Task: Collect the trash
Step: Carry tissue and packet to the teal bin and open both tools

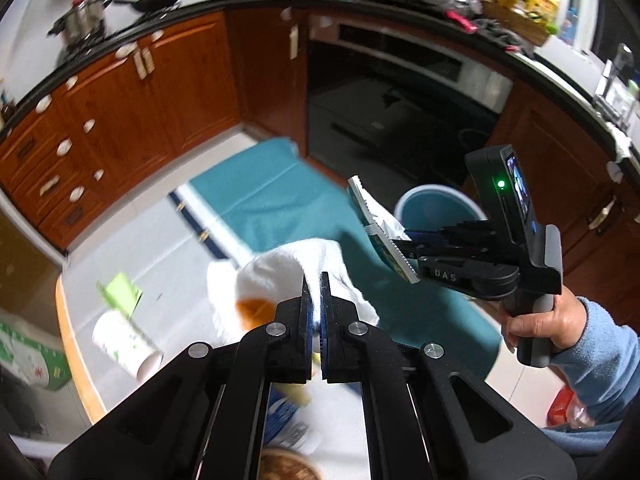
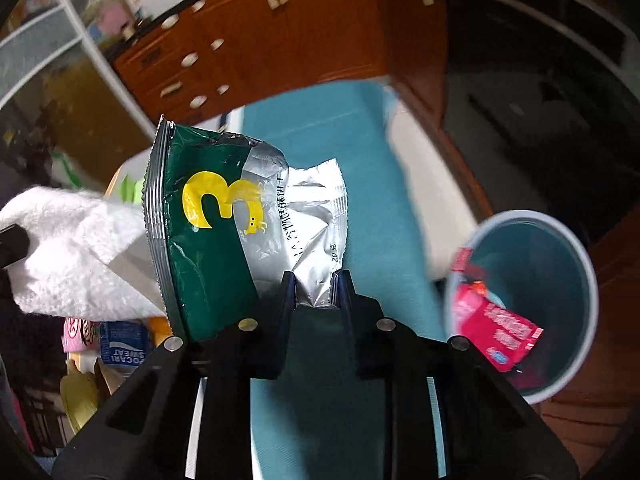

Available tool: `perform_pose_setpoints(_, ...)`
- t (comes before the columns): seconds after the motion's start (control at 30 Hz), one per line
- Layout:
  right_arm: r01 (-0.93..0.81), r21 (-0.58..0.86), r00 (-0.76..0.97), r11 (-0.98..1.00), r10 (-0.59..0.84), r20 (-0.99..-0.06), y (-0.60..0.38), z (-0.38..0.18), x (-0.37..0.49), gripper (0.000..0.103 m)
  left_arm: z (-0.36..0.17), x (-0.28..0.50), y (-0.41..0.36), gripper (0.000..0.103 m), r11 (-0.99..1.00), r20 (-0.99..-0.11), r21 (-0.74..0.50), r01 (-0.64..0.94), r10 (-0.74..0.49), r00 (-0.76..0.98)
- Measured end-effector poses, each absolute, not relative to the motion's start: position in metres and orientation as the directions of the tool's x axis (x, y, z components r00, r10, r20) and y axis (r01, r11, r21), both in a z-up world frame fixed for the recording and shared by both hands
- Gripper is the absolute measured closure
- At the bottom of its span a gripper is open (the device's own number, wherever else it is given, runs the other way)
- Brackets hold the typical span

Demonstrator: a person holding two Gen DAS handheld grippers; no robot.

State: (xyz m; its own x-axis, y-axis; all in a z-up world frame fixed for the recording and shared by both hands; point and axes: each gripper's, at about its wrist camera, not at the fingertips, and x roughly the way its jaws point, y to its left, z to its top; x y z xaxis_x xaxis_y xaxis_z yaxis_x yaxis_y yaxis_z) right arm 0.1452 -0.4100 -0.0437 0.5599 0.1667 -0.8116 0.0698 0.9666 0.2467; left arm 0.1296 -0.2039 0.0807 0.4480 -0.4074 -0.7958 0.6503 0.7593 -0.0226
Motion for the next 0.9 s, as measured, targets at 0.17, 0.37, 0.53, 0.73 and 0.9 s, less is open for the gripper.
perform_pose_setpoints(0.17,0.204,0.264,0.565,0.943,0.107,-0.818,-0.482,-0.044,0.113,0.082,0.094,0.117,-0.273,0.100,0.671,-0.791,-0.025,0.741,-0.466,0.395)
perform_pose_setpoints(0.37,0.362,0.275,0.544,0.891,0.039,-0.839,-0.566,-0.066,0.075,0.082,0.089,0.099,-0.371,0.100,0.544,-0.795,-0.049,0.838,-0.529,0.297)
perform_pose_setpoints(0.53,0.427,0.291,0.496,0.856,0.047,-0.867,-0.606,-0.095,0.065,0.081,0.063,0.100,-0.436,0.100,0.484,-0.817,-0.070,0.872,-0.530,0.229)
perform_pose_setpoints(0.73,0.459,0.331,0.454,0.824,0.102,-0.885,-0.626,-0.132,0.078,0.077,-0.008,0.120,-0.483,0.099,0.498,-0.892,-0.079,0.863,-0.421,0.161)
perform_pose_setpoints(0.9,0.477,0.382,0.461,0.792,0.145,-0.876,-0.633,-0.143,0.085,0.029,-0.047,0.130,-0.489,0.052,0.526,-0.937,-0.044,0.850,-0.317,0.148)
